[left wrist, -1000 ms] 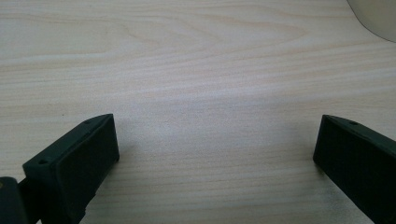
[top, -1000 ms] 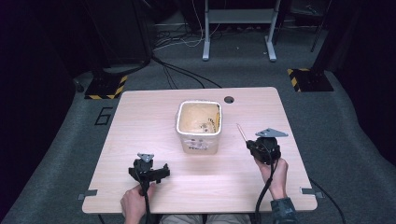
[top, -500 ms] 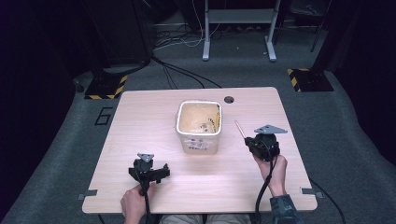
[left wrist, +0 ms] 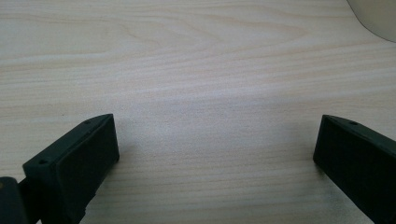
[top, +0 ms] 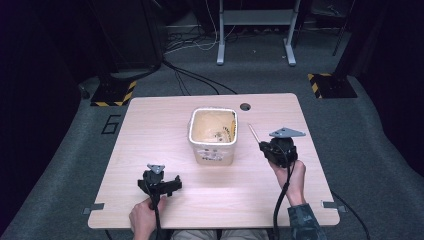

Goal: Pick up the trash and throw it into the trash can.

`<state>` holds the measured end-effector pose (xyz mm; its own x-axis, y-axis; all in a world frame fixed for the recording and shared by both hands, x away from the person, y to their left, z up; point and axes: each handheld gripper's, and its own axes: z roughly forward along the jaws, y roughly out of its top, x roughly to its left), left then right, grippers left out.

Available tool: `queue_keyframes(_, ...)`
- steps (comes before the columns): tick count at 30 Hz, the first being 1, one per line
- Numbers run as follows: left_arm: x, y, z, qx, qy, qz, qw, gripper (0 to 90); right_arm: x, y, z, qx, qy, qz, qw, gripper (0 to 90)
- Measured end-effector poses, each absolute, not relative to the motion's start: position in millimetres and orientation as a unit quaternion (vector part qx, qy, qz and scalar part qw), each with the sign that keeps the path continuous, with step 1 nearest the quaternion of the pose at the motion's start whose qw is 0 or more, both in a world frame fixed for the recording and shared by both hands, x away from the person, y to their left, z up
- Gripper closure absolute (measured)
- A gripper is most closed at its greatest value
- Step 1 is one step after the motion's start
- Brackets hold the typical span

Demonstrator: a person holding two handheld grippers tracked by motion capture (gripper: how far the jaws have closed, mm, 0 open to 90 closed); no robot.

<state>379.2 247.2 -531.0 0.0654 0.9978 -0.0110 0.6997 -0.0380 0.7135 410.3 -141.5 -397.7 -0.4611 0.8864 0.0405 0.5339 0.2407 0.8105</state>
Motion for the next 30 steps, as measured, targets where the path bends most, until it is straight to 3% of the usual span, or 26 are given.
queue_keyframes(30,379,247,-531,0.672,0.632,0.261,0.286,0.0,430,-111,-360,0.428,0.779,0.397,0.226,85.0)
